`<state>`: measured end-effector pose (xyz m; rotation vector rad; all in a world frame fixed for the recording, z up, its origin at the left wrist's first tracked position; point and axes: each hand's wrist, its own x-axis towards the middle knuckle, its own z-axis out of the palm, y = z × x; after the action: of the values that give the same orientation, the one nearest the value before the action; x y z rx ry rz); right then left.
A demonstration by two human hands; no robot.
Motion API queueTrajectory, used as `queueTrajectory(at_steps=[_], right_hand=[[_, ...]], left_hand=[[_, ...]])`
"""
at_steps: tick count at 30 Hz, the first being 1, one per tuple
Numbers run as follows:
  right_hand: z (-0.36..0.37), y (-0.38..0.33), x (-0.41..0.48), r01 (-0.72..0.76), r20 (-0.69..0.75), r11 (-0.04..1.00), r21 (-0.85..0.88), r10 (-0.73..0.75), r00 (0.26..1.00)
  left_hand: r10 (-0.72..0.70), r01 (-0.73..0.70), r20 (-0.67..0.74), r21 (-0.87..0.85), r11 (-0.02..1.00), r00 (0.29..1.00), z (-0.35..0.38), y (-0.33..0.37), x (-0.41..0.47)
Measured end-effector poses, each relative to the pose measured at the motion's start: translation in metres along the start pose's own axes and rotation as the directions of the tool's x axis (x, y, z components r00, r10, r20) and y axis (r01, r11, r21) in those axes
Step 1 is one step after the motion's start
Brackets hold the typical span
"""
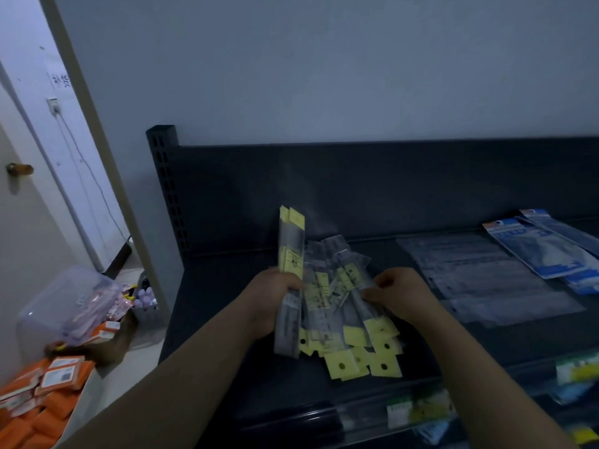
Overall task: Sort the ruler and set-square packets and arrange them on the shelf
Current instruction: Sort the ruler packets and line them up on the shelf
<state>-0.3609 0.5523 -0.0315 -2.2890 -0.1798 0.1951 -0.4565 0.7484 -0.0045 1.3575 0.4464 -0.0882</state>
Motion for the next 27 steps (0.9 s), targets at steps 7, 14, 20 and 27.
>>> queueTrajectory(at_steps=[7, 14, 20, 27], right_hand=[[-0.014, 0.015, 0.005, 0.179, -0.106, 0.960, -0.213, -0.205, 0.973], [0.022, -0.017, -0.023, 0.271, 0.073, 0.892, -0.362, -0.263, 0.962], [0.021, -0.018, -0.013, 0.197, 0.095, 0.953, -0.228, -0.180, 0.979], [0.038, -0.050, -0.033, 0.426, 0.206, 0.905, 0.004, -0.418, 0.885]], left_hand=[[-0.019, 0.016, -0.028, -0.113, 0.993, 0.999, 0.009, -0.002, 0.013], [-0.012, 0.005, -0.024, -0.271, 0.963, 1.000, -0.019, -0.008, -0.005], [-0.019, 0.009, -0.030, -0.323, 0.947, 0.999, -0.029, -0.017, -0.016], [0.047, -0.067, -0.053, -0.497, 0.865, 0.998, -0.022, -0.006, -0.015]])
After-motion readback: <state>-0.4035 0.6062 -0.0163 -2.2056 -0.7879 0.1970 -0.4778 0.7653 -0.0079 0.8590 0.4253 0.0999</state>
